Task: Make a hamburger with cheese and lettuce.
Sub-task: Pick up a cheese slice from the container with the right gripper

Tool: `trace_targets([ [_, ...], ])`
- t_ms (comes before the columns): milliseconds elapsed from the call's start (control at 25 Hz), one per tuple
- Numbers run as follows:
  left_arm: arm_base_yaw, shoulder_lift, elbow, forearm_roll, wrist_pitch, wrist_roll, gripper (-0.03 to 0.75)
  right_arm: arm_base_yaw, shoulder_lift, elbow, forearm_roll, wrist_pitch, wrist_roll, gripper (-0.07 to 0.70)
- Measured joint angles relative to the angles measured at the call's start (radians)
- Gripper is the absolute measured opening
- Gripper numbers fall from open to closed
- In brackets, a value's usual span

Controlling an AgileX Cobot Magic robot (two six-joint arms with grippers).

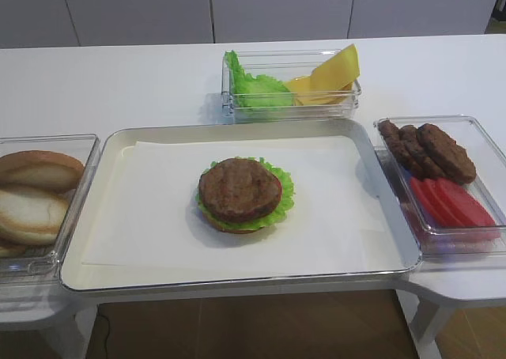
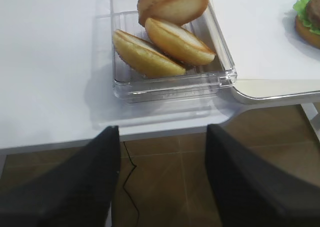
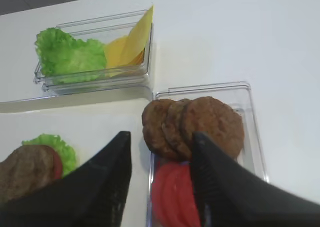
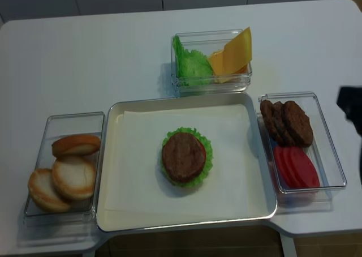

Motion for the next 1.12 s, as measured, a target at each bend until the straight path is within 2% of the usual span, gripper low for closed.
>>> trace_targets([
  [160,0.000,0.000,0.000,0.000,0.000,0.000,0.405,0.000,0.240,-0.158,0.063,0.009,-0.004,0.297],
  [320,0.000,0.000,0.000,0.000,0.000,0.000,0.405,0.000,0.466,-0.329,0.151,0.023,-0.079,0.297],
  [480,0.000,0.000,0.000,0.000,0.000,0.000,0.405,0.000,0.674,-0.503,0.233,0.074,-0.120,0.297],
  [720,0.000,0.000,0.000,0.000,0.000,0.000,0.405,0.000,0.940,-0.756,0.282,0.148,-0.147,0.297],
  [880,0.000,0.000,0.000,0.000,0.000,0.000,0.405,0.000,1.082,-0.891,0.312,0.176,-0.149,0.297],
  [1120,0.000,0.000,0.000,0.000,0.000,0.000,0.405,0.000,1.224,-1.009,0.314,0.181,-0.149,0.297],
])
